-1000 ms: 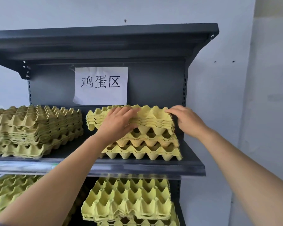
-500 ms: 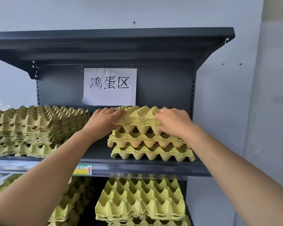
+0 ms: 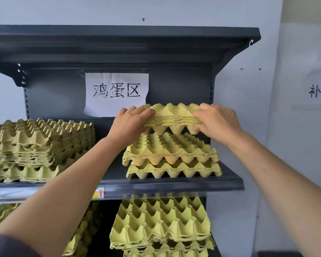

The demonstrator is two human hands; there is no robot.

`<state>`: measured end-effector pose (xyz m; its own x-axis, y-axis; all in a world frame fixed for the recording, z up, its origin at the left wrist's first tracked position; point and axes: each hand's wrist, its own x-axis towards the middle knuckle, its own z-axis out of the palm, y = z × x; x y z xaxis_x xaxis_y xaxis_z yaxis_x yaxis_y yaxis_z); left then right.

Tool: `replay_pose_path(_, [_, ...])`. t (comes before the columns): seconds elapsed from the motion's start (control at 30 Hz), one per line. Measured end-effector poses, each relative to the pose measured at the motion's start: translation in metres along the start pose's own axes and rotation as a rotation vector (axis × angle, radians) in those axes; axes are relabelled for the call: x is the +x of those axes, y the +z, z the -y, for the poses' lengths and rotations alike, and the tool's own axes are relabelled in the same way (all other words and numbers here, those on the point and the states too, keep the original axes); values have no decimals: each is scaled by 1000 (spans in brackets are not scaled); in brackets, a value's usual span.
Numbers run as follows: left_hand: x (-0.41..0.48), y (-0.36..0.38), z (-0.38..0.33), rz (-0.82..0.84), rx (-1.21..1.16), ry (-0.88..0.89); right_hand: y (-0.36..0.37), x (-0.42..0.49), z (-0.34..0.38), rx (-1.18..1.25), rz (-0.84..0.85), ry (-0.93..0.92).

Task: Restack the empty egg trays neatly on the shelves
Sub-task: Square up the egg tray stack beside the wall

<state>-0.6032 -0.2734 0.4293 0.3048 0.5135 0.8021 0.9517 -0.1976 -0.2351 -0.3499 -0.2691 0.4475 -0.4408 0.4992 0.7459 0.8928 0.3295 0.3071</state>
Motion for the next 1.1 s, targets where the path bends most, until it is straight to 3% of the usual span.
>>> replay_pose_path(0.23, [-4, 7, 2, -145, 42, 45, 7, -3, 0, 3, -86, -5])
replay_pose_path(0.53, [-26, 20, 3, 107, 31, 1, 42, -15, 14, 146, 96, -7])
replay_pose_path(0.87, [-38, 29, -3, 7, 21, 96, 49, -23, 3, 191, 230, -19])
replay_pose_path(1.1, [-48, 25, -11, 247, 62, 6, 52, -27, 17, 152, 370, -31])
